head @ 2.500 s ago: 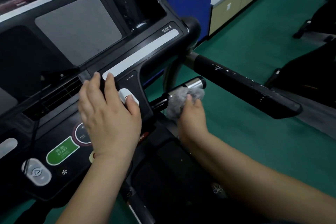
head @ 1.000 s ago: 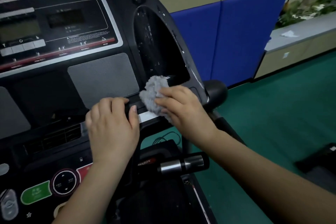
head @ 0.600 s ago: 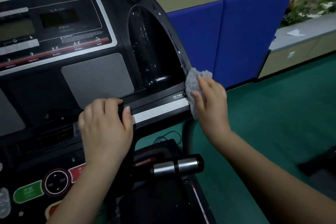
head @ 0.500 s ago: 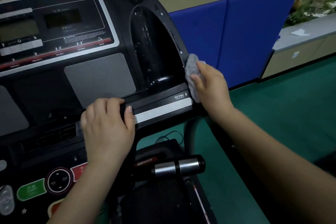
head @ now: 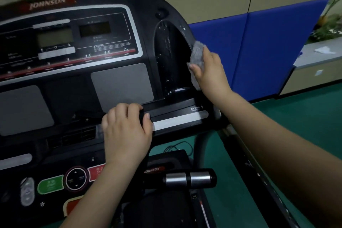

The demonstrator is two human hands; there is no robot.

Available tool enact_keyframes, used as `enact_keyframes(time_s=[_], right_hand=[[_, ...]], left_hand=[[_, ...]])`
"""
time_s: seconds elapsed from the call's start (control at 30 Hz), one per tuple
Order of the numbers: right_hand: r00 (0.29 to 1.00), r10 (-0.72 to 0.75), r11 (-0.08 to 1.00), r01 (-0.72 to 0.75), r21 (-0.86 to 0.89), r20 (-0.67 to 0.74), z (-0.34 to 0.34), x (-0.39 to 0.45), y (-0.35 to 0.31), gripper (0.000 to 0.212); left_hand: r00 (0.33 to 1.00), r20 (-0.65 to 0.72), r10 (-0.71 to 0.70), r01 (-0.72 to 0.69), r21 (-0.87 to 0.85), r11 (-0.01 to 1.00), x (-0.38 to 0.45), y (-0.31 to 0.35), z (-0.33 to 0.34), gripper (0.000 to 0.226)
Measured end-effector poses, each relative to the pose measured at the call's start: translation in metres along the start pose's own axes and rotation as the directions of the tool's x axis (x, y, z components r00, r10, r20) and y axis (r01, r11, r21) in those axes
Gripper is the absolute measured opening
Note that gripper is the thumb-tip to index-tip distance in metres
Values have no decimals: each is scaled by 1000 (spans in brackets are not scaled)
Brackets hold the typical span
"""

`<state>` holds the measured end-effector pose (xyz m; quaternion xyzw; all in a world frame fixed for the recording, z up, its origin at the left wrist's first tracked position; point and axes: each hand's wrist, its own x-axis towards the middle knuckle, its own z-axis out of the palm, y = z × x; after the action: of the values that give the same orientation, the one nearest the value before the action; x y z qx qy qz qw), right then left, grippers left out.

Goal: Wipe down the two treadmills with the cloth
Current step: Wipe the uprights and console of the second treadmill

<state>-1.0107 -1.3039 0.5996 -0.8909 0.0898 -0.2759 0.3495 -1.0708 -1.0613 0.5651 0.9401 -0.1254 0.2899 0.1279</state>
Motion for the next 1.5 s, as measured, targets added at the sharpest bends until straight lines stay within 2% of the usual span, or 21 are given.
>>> enact_keyframes(time_s=[0.17,0.27,0.47,0.57,0.7,0.77,0.97,1.17,1.33,1.43,1.5], right_hand=[[999,37,996,-37,-82,2,0,-24,0,73],[1000,2,996,-4,-91,-26,2,-33,6,70],[989,-150,982,151,-112,18,3,68,-28,68],[979,-205,967,205,-149,14,4,83,-38,64],[917,-386,896,347,-276,-97,19,44,-18,60],[893,-432,879,385,-281,-128,25,43,-12,55],[882,-472,844,455,-284,11,19,117,-56,53],[761,-648,717,623,-312,29,27,85,-41,53],[777,-629,739,606,-295,21,27,110,-60,47],[822,-569,794,560,-236,34,26,132,-84,51],[814,-578,792,574,-210,46,29,124,-88,54]], left_hand=[[1000,-1,-2,2,8,1000,-1,0,0,29],[1000,1,-2,2,17,1000,-1,1,0,26],[1000,9,-10,9,25,1000,0,1,-1,27],[1000,14,-15,15,23,1000,0,0,-1,29],[1000,10,-16,16,12,1000,0,1,-1,28],[1000,11,-13,13,15,1000,1,1,-1,27],[1000,10,-15,15,14,1000,1,0,-1,28],[999,29,-15,14,9,1000,2,0,-1,27],[1000,23,-14,14,4,1000,2,-1,-2,27],[1000,15,-16,16,2,1000,2,0,-2,27],[1000,11,-12,12,3,1000,1,-1,-2,27]])
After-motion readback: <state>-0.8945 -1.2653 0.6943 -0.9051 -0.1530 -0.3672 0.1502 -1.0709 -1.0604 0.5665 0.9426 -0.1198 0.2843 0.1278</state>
